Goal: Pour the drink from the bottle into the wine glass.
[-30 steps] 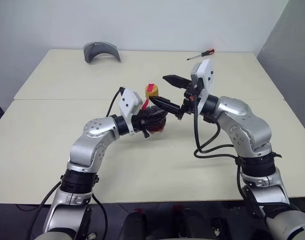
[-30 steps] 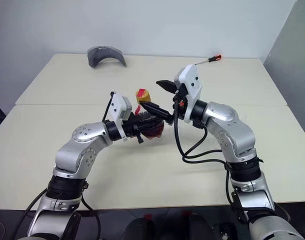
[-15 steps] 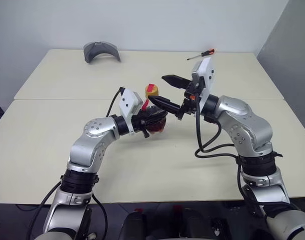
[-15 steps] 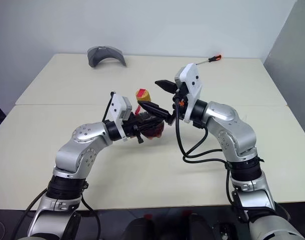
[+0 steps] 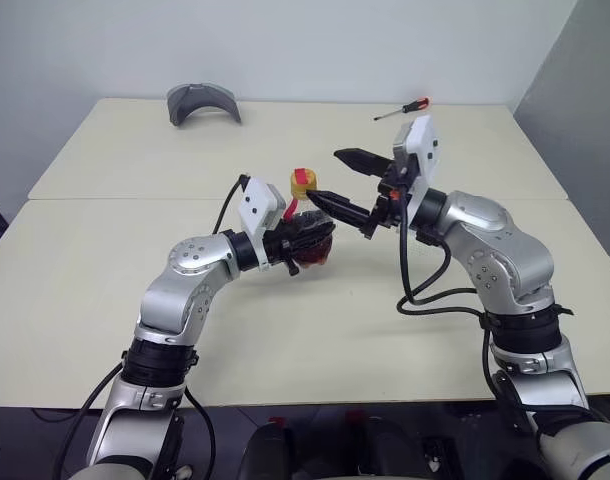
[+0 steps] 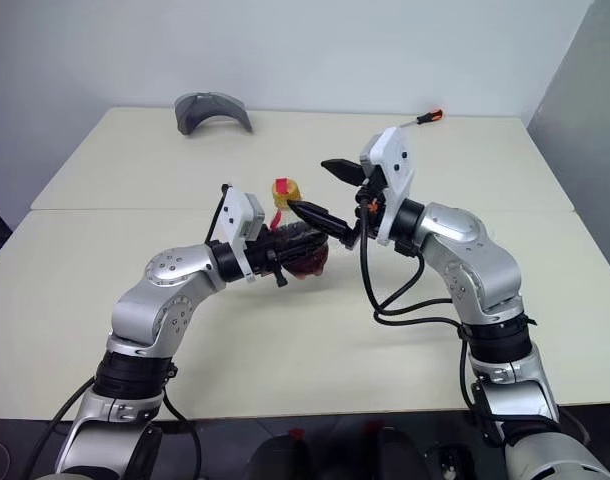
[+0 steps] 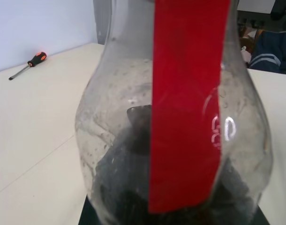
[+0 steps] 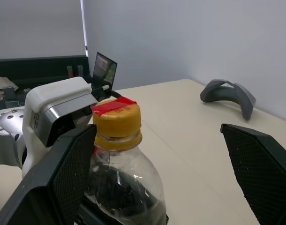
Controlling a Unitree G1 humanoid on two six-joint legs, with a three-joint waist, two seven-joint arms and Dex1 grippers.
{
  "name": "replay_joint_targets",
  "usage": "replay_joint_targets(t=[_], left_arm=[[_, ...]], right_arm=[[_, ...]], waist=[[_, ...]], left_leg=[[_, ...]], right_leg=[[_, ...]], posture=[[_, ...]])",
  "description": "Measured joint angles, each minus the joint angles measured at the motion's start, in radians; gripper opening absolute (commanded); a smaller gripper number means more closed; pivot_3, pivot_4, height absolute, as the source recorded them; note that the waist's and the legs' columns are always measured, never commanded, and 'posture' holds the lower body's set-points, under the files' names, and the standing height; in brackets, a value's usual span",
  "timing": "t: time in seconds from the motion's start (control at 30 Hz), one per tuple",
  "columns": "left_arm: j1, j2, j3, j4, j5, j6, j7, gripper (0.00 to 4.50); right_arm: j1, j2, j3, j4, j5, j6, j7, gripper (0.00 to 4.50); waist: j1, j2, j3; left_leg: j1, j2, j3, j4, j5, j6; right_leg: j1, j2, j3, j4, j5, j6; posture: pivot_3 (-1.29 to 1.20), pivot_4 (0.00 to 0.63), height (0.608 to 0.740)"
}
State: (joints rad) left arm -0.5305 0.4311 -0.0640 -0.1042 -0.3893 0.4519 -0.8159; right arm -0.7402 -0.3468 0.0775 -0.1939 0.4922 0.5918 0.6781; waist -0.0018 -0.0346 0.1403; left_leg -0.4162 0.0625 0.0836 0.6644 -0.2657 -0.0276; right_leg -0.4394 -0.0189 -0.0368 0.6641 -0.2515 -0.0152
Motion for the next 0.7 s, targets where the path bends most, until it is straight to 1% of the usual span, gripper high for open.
replay_joint_targets(t=[0.13, 0.47, 0.6, 0.7], left_arm=[[0.0, 0.0, 0.0, -0.002, -0.001, 0.0, -0.003, 1.01], [0.0, -0.001, -0.009, -0.002, -0.001, 0.0, -0.005, 1.01], [0.0, 0.002, -0.009, -0.002, -0.001, 0.0, -0.006, 1.01], [0.0, 0.002, -0.009, -0.002, -0.001, 0.0, -0.006, 1.01]], right_arm=[[0.021, -0.033, -0.021, 0.013, -0.007, -0.001, -0.003, 4.5], [0.033, -0.057, -0.028, 0.016, -0.004, 0.0, 0.006, 4.5], [0.079, -0.072, -0.028, -0.02, 0.041, 0.038, 0.043, 4.5], [0.083, -0.063, -0.028, -0.056, 0.082, 0.071, 0.049, 4.5]], waist=[[0.0, 0.0, 0.0], [0.001, 0.0, 0.0], [0.001, 0.0, 0.0], [0.001, 0.0, 0.0]], left_leg=[[0.0, 0.0, 0.0, 0.0, 0.0, 0.0], [0.0, 0.0, 0.0, 0.0, 0.0, 0.0], [0.0, 0.0, 0.0, 0.0, 0.0, 0.0], [0.0, 0.0, 0.0, 0.0, 0.0, 0.0]], right_leg=[[0.0, 0.0, 0.0, 0.0, 0.0, 0.0], [0.0, 0.0, 0.0, 0.0, 0.0, 0.0], [0.0, 0.0, 0.0, 0.0, 0.0, 0.0], [0.0, 0.0, 0.0, 0.0, 0.0, 0.0]], posture=[[0.0, 0.15, 0.74], [0.0, 0.15, 0.74], [0.0, 0.15, 0.74], [0.0, 0.15, 0.74]])
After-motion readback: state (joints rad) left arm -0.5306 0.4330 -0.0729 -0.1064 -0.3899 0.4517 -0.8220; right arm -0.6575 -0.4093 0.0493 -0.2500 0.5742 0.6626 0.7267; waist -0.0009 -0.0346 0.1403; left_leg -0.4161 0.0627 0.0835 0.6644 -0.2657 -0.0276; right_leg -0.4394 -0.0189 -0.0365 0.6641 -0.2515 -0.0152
